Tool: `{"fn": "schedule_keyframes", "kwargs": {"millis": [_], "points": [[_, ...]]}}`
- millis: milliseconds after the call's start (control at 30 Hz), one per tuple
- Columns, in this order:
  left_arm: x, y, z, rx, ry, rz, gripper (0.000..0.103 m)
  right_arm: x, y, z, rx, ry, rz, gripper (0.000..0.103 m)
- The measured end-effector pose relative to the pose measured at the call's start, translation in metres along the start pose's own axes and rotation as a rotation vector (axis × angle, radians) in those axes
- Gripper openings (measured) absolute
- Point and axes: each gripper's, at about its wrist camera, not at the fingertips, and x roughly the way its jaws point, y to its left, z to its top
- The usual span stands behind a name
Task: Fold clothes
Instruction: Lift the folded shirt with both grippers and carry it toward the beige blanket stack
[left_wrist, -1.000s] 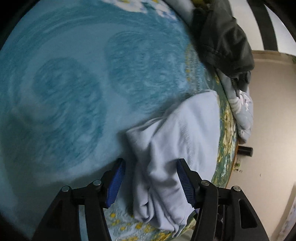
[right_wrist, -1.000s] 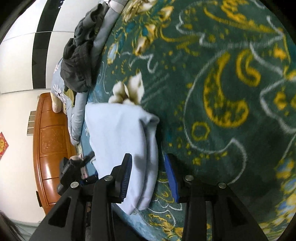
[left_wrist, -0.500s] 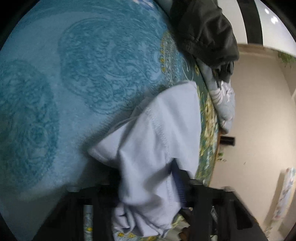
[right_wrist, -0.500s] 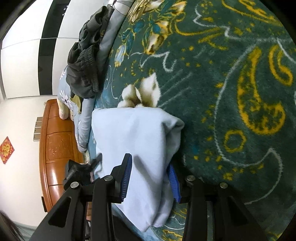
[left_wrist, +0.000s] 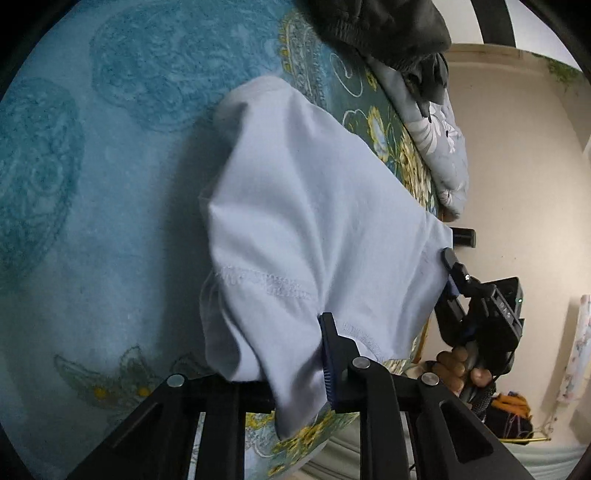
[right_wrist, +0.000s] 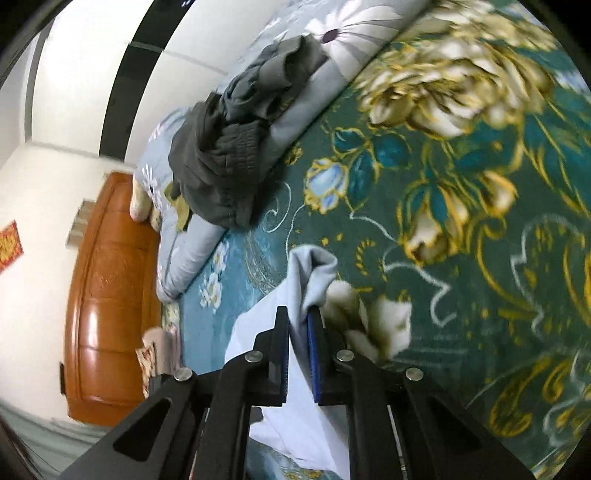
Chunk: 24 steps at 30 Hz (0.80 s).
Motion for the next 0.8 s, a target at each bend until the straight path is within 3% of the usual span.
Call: {"fn": "schedule_keyframes", "kwargs": {"millis": [67, 167, 300, 333, 367, 433, 567, 800], "points": [[-0.002, 0.003, 0.001, -0.015, -0.009, 0.006, 0.022, 0.004, -0.001, 0.0, -0.021, 0.026, -0.029, 0.009], [-0.005, 0.002, -0.003, 0.0, -0.008, 0.044, 0.032, 0.007, -0.019, -0.009, 0.023, 0.046, -0.038, 0.009], [-0.016, 0.001, -0.006, 0.004, -0.033, 0.058, 0.059, 0.001, -0.038, -0.018, 0.065, 0.043, -0.047, 0.013], [-0.021, 0.002, -0.006, 0.003, -0.053, 0.066, 0.062, -0.001, -0.039, -0.02, 0.063, 0.046, -0.051, 0.019], [-0.026, 0.003, -0.005, 0.002, -0.077, 0.075, 0.062, -0.002, -0.041, -0.021, 0.062, 0.05, -0.055, 0.033], [-0.035, 0.011, -0.005, -0.011, -0.117, 0.097, 0.064, -0.003, -0.045, -0.024, 0.067, 0.056, -0.06, 0.043], [-0.029, 0.023, 0.003, -0.056, -0.123, 0.133, 0.065, 0.004, -0.059, -0.032, 0.11, 0.077, -0.074, 0.043], [-0.017, 0.014, 0.015, 0.021, -0.139, 0.116, 0.063, 0.017, -0.064, -0.048, 0.175, 0.064, -0.027, 0.043]]}}
